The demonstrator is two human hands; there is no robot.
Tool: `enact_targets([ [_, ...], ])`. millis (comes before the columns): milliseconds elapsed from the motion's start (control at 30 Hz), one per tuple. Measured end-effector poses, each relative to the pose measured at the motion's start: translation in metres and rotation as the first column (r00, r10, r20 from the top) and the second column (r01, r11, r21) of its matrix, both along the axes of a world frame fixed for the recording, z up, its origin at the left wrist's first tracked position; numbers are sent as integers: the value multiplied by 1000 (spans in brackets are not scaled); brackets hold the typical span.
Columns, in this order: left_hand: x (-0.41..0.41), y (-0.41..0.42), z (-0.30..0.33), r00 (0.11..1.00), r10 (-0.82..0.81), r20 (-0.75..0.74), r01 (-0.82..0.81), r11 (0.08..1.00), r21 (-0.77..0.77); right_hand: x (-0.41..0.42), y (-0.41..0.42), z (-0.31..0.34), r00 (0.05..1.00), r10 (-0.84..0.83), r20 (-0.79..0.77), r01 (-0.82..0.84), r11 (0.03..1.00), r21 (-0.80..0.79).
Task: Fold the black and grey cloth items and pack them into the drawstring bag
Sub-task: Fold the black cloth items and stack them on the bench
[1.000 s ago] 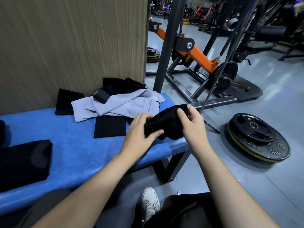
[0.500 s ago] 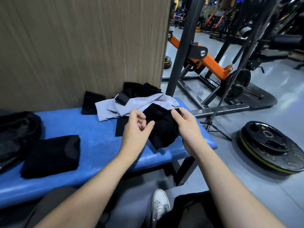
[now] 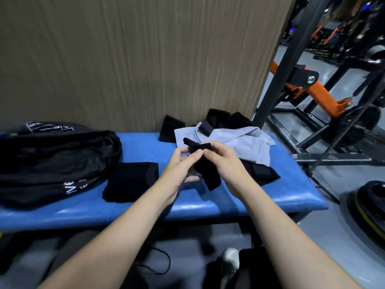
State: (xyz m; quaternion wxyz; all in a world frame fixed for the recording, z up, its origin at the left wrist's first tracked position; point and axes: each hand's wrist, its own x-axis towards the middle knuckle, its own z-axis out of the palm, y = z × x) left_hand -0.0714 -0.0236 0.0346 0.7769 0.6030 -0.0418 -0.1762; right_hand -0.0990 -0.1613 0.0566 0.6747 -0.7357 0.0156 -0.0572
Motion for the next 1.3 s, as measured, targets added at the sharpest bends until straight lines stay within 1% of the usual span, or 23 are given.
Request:
enact_targets([
  [133,7,28,-4,996,80,-26,-78,993,86,5,13,-1,999,8,-50,-7,1000,12],
  [300,11,63,-8,984,179,27,-181,966,187,9,9,1,993,-86,-85,93,993,78],
  [367,9,75,-9,979,192,68,-203,948,245,10,1,2,986,-126,-105,132,990,57],
  [467,3,89,-12,978,170,123,-199,936,291,10,-11,-1,979,-147,-139,145,989,-25],
  [567,-2,96,-12,974,106,198,-173,917,360,6,-23,-8,971,-202,-128,194,978,-72],
  [767,-4,94,-15,982,30,187,-121,859,497,-1,-56,-23,956,-285,-72,264,940,-215],
  [833,-4,90,-18,966,-31,257,-132,795,592,-3,-64,-27,948,-314,-45,286,908,-308],
  [933,-5,81,-26,912,-189,364,-172,629,758,-5,-73,-37,942,-335,-5,277,788,-550],
  [1000,-5,76,-32,869,-272,413,-226,525,821,-6,-78,-43,946,-324,3,252,729,-636],
  [1067,-4,71,-38,795,-387,468,-332,368,869,-7,-83,-48,947,-322,4,232,676,-700],
  [1100,-3,69,-41,764,-433,478,-376,304,875,-8,-85,-49,947,-320,-4,219,658,-720],
  [1133,-2,67,-43,751,-453,480,-396,273,877,-9,-87,-49,950,-312,-26,196,658,-727],
  [1167,-1,66,-45,749,-459,477,-400,260,879,-11,-89,-49,954,-296,-50,169,666,-727],
  [1300,1,63,-46,752,-453,479,-403,260,877,-15,-95,-45,963,-243,-118,92,705,-703],
])
